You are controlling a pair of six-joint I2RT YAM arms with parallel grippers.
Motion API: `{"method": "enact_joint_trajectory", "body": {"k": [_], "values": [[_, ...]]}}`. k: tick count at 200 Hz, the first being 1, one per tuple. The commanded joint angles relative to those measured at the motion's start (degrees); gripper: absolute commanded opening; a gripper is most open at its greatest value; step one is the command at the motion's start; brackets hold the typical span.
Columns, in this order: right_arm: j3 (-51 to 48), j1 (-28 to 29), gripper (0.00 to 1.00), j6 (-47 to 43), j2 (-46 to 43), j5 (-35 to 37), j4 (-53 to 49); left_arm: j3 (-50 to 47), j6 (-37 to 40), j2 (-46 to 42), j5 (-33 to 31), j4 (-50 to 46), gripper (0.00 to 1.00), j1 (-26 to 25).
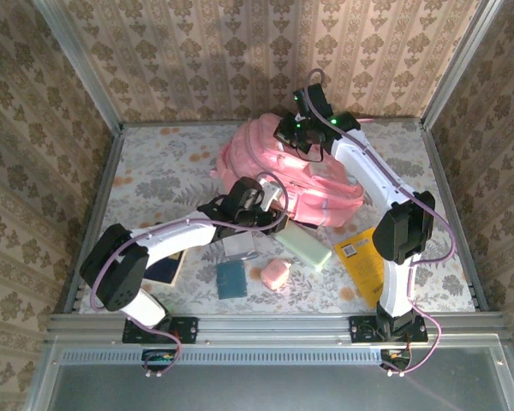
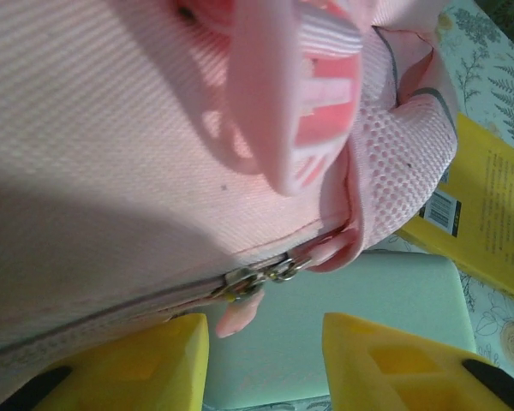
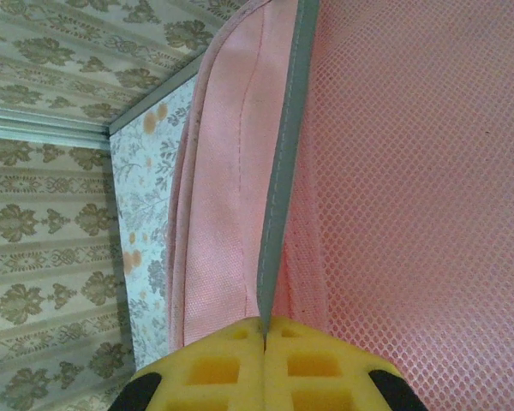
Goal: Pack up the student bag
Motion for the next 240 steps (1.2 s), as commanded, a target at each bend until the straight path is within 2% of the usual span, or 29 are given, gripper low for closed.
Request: {"method": "enact_joint_trajectory", "body": {"k": [1, 10, 23, 94, 155, 212, 240], "values": [[3.72, -0.48, 0.0, 3.02, -1.16, -2.52, 4.24, 3.0, 0.93, 1.15, -3.78, -3.87, 0.44, -0.76], [3.69, -0.54, 0.0, 3.45, -1.16, -2.74, 4.4, 4.01, 0.84, 1.92, -4.81, -4.8, 0.48, -1.22], [3.72, -0.67, 0.0, 3.97, -1.04, -3.19, 4.77, 5.06, 0.88, 3.0, -5.98, -5.68, 0.49, -1.85], [2.95, -1.45, 0.0, 6.09, -1.39, -4.74, 6.06, 7.62, -0.42, 6.43, -11.61, -8.84, 0.45, -2.88], [0.23, -1.38, 0.0, 8.77, -2.85, -7.12, 9.27, 10.34, -0.48, 8.54, -12.76, -8.89, 0.49, -2.88], [-2.99, -1.24, 0.0, 10.01, -3.76, -9.02, 12.56, 13.53, 1.28, 9.76, -17.71, -11.03, 0.22, -2.87], [-4.01, -1.37, 0.0, 9.12, -3.96, -8.51, 12.27, 13.41, 1.43, 9.47, -17.73, -11.13, 0.1, -2.85]]}}
